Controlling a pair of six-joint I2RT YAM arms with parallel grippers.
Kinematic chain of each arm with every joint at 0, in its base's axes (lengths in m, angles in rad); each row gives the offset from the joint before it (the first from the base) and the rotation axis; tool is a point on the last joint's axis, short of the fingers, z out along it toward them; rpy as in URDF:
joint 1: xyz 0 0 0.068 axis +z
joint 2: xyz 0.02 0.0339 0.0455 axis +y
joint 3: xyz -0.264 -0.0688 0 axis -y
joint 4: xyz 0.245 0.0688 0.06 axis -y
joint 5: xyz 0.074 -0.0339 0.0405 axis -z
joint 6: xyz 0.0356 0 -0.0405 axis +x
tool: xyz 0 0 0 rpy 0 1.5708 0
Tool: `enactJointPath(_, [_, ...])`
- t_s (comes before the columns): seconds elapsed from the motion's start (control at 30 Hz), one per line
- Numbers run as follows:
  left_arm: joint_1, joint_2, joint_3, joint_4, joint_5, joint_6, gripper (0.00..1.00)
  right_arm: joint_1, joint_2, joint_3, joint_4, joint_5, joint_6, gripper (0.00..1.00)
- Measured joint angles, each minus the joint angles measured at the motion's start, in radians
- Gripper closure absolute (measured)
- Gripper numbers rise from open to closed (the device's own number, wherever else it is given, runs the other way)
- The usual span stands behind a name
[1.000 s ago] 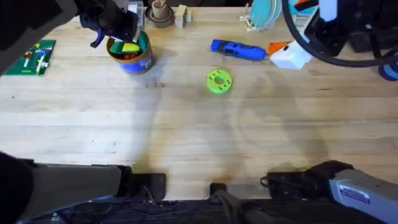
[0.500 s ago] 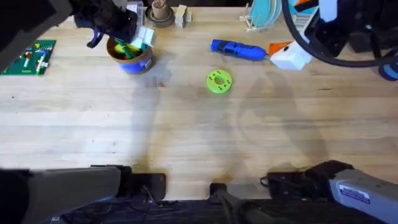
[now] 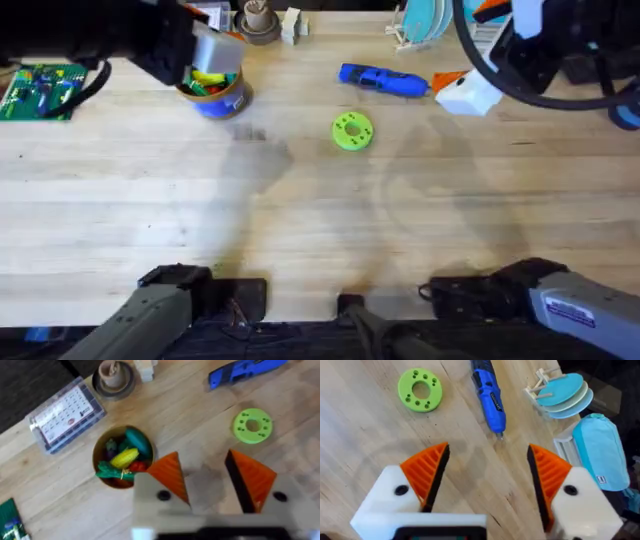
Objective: Pick up the gripper from the table and insert it into the empty holder that is missing its gripper. Then pick up a screw, insert it into the mounting hole, and use the screwdriver to tighten it. Finally, clean up the table by picking up the vegetable and placing it into the bucket.
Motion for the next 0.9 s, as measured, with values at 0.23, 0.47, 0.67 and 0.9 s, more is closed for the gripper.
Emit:
enactJointPath(0.23, [0.000, -0.123, 0.000, -0.040, 0.126, 0.038, 0.997, 0.000, 0.000, 0.000, 0.000, 0.000, 0.000, 0.024])
enactJointPath(0.47, [0.000, -0.194, 0.000, -0.073, 0.252, 0.050, 0.578, 0.000, 0.000, 0.000, -0.001, 0.000, 0.041, 0.024])
enactJointPath(0.67, [0.000, -0.198, 0.000, -0.108, 0.298, 0.049, 0.008, 0.000, 0.000, 0.000, -0.033, 0.000, 0.203, 0.024])
enactJointPath(0.9, [0.000, -0.197, 0.000, -0.111, 0.312, 0.050, 0.006, 0.000, 0.000, 0.000, -0.111, 0.000, 0.350, 0.024])
